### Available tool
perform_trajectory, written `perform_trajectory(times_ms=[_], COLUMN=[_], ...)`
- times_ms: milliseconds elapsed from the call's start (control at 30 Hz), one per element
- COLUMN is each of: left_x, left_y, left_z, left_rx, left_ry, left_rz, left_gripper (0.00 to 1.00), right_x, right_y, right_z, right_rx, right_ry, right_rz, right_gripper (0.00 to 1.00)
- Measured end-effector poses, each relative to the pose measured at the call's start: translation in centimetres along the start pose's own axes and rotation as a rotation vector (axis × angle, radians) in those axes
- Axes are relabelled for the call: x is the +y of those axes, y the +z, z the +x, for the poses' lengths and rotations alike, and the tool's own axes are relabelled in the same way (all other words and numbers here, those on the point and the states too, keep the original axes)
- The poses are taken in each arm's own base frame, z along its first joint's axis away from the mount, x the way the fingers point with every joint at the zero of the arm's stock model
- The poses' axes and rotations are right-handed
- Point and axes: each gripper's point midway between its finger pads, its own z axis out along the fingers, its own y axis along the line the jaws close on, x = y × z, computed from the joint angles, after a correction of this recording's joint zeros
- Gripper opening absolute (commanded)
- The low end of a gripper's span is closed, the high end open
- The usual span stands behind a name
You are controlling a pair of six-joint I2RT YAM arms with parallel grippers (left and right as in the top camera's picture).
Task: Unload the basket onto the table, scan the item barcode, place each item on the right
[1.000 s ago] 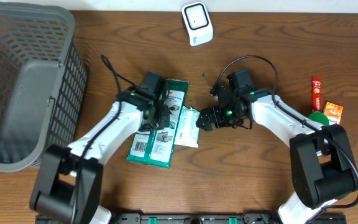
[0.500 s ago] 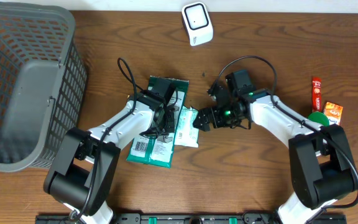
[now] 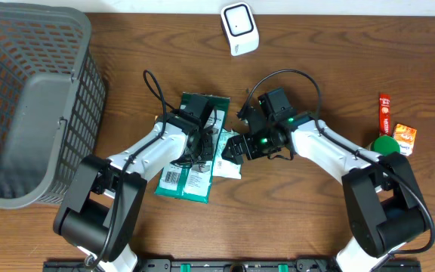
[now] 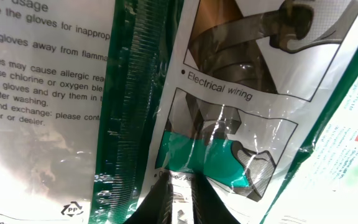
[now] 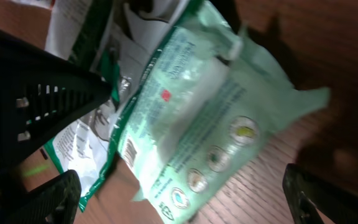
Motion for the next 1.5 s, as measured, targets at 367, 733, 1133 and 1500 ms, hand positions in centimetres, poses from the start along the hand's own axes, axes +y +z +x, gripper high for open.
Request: perform_trajectory(times_ms=[367, 733, 1133, 1500], left_x=[0.0, -0.2, -0.3, -0.1], left_y=[0.0, 0.0, 0.0, 0.1], left_z=[0.0, -0.3, -0.4, -0.6], left_rx=[-0.001, -0.013, -0.018, -0.024], left_ry=[0.000, 0.002, 0.002, 0.002], left_rz=[0.001, 0.008, 0.011, -0.002], left_gripper=[0.16, 0.17, 0.22, 0.07], right_x=[1.7, 2.2, 3.0, 2.6], right_y=[0.2, 0.6, 1.8, 1.9], right_z=[-0.2, -0.7, -0.6, -0.3], right_rx=[-0.007, -0.029, -0.038, -0.025], right_ry=[-0.052, -0.096, -0.168, -0.161], right_rz=[-0.074, -0.060, -0.003, 0.027], right_gripper=[0.81, 0.84, 0.07, 0.01])
